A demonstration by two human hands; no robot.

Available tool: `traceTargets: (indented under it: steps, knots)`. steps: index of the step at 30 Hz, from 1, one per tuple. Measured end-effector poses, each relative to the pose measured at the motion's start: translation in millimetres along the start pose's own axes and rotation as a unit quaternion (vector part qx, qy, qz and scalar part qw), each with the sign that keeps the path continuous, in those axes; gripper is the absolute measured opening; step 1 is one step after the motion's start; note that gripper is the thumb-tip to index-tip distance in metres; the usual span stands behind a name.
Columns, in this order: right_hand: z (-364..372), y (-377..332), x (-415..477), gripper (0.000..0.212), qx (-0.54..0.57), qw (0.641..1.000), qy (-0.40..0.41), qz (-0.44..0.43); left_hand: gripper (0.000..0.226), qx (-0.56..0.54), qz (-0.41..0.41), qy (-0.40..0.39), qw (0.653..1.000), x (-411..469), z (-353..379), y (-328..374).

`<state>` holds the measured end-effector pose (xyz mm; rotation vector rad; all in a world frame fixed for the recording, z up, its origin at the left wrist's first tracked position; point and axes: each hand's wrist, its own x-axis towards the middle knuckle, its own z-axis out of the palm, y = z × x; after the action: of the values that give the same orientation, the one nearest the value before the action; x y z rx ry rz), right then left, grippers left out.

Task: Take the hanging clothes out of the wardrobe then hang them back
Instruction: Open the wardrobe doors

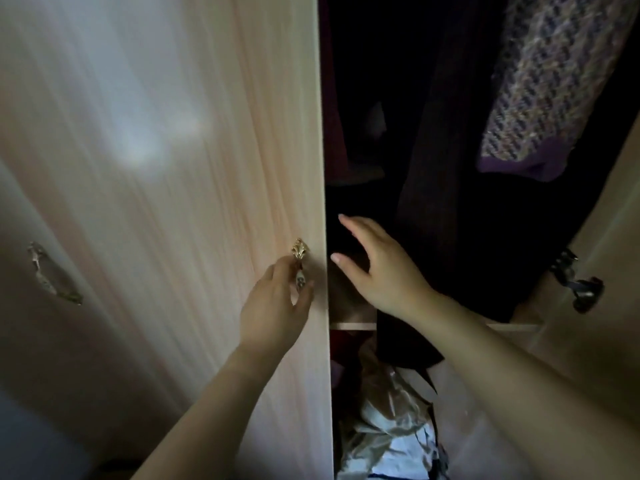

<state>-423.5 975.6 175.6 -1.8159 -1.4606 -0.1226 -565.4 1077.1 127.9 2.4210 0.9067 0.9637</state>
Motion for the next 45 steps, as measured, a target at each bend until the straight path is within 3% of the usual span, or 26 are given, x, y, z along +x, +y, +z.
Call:
traceTargets:
  steps: [5, 11, 18, 28, 42, 45]
  knots:
    - [10.4, 6.4, 43.9, 0.061, 0.095, 0.995, 0.005, -0.025, 0.030, -0.078, -0.032, 0.001, 0.996, 2.3, 24.3, -5.0]
    - [20.1, 15.7, 46.2, 0.052, 0.230, 0.970, 0.035, -0.066, 0.018, -0.083, -0.087, 0.029, 0.992, -10.1, 30.0, 2.3]
    - [24.7, 11.6, 25.4, 0.053, 0.282, 0.943, 0.050, -0.168, 0.027, -0.065, -0.138, 0.027, 0.988, -43.1, 7.4, 14.3]
    - [32.9, -45.2, -29.5, 0.052, 0.361, 0.909, 0.028, -0.207, 0.023, -0.036, -0.160, 0.030, 0.986, -113.0, -50.3, 15.7]
    - [78.5, -185.2, -101.2, 0.051, 0.311, 0.910, 0.038, -0.272, 0.028, 0.068, -0.115, 0.027, 0.991, -217.5, -169.9, -47.2]
    - [97.0, -222.8, -106.7, 0.055, 0.306, 0.911, 0.008, -0.277, 0.034, 0.097, -0.111, 0.050, 0.988, -239.5, -203.9, -66.3]
